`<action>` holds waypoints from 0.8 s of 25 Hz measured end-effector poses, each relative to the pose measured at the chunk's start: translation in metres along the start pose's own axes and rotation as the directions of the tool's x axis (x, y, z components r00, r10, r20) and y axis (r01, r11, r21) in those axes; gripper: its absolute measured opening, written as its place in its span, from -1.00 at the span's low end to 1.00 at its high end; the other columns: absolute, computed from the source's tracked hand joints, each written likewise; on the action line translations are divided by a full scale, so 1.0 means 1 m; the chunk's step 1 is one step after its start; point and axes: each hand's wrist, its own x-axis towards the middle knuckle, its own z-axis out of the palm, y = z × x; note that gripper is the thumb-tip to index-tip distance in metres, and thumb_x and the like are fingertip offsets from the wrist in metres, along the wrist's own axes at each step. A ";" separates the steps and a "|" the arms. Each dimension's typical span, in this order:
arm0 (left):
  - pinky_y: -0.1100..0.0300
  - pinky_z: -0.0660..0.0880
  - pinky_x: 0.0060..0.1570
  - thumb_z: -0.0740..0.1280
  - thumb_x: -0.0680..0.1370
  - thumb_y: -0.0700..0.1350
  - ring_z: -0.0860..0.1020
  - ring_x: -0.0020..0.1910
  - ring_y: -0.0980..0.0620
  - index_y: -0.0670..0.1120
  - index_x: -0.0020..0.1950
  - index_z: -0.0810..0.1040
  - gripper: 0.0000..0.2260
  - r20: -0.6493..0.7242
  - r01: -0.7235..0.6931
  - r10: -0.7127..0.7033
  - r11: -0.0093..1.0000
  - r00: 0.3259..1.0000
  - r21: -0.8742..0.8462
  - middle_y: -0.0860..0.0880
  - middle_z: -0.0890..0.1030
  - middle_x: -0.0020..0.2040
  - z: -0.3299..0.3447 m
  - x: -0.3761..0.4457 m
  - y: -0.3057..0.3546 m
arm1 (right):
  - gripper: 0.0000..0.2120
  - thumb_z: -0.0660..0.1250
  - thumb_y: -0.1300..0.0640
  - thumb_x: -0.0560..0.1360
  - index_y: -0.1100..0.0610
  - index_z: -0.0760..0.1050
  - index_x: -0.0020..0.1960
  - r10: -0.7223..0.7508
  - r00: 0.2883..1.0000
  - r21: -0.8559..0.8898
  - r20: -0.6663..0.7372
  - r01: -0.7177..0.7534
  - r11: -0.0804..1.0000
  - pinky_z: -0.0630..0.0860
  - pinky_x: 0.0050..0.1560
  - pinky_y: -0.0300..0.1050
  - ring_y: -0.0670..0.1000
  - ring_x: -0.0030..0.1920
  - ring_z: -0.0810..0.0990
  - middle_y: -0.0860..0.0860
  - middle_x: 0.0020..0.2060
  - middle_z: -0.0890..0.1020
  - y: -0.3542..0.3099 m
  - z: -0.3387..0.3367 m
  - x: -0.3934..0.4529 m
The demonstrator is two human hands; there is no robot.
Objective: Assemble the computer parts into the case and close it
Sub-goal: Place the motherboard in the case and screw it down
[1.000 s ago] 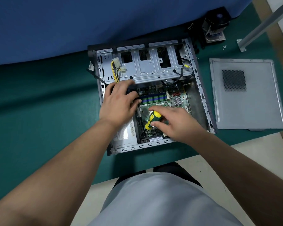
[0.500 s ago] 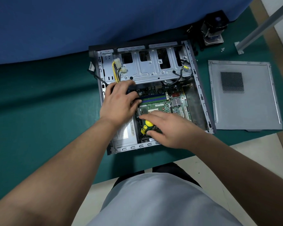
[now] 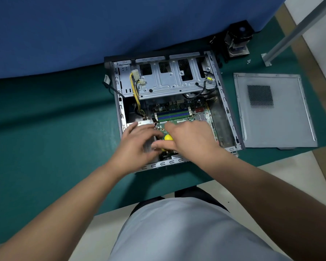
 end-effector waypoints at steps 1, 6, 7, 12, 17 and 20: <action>0.04 0.05 0.57 0.41 0.40 0.30 0.41 0.36 0.29 0.22 0.17 0.49 -0.61 0.002 0.019 -0.019 1.000 1.000 0.016 0.28 0.57 0.14 0.006 -0.004 0.006 | -0.19 -0.15 -0.63 0.34 -0.04 0.47 0.10 0.010 1.000 -0.003 0.006 -0.010 1.000 0.13 -0.37 -0.12 0.16 -0.23 0.66 0.04 -0.27 0.63 -0.004 0.000 0.000; 0.14 0.05 0.54 0.34 0.38 0.33 0.46 0.35 0.18 0.11 0.11 0.62 -0.57 -0.092 0.052 -0.047 0.997 0.995 0.051 0.18 0.60 0.19 0.015 -0.002 0.012 | -0.38 0.09 -0.49 0.49 -0.09 0.41 0.33 -0.139 0.990 0.069 0.024 0.137 0.988 0.36 -0.28 -0.05 0.16 -0.05 0.65 0.00 0.03 0.62 0.005 -0.016 -0.013; 0.14 0.00 0.56 0.32 0.41 0.35 0.42 0.41 0.20 0.11 0.17 0.65 -0.53 -0.065 0.031 -0.027 0.998 0.998 0.048 0.15 0.59 0.28 0.013 -0.004 0.009 | -0.49 0.18 -0.37 0.55 -0.12 0.39 0.38 -0.220 0.975 0.106 0.036 0.215 0.971 0.43 -0.23 -0.03 0.14 0.00 0.64 -0.02 0.08 0.61 0.009 -0.022 -0.017; 0.04 -0.05 0.59 0.35 0.34 0.46 0.40 0.42 0.27 0.17 0.27 0.59 -0.40 0.028 -0.026 0.023 0.994 0.999 0.110 0.19 0.59 0.32 0.009 -0.006 0.014 | -0.52 0.08 -0.36 0.61 -0.06 0.53 0.24 -0.143 0.990 0.001 0.005 0.143 0.990 0.27 -0.28 -0.08 0.14 -0.07 0.66 0.01 -0.08 0.66 -0.010 -0.024 -0.018; 0.16 -0.06 0.58 0.38 0.31 0.35 0.43 0.42 0.23 0.11 0.13 0.62 -0.50 0.003 0.031 -0.032 0.997 0.999 0.075 0.20 0.61 0.28 0.010 -0.003 0.011 | -0.27 0.01 -0.56 0.45 -0.04 0.47 0.28 -0.113 0.993 -0.036 0.038 0.115 0.993 0.27 -0.27 -0.07 0.16 -0.08 0.66 0.05 -0.05 0.64 -0.016 -0.019 -0.017; 0.25 -0.18 0.55 0.34 0.29 0.46 0.10 0.47 0.51 0.21 0.17 0.66 -0.44 0.008 0.029 -0.030 0.998 1.000 0.054 0.25 0.50 0.38 0.010 -0.004 0.008 | -0.50 0.26 -0.31 0.55 -0.08 0.37 0.38 -0.290 0.957 0.031 0.032 0.289 0.957 0.30 -0.27 -0.06 0.16 -0.06 0.65 0.02 0.02 0.62 -0.003 -0.025 -0.028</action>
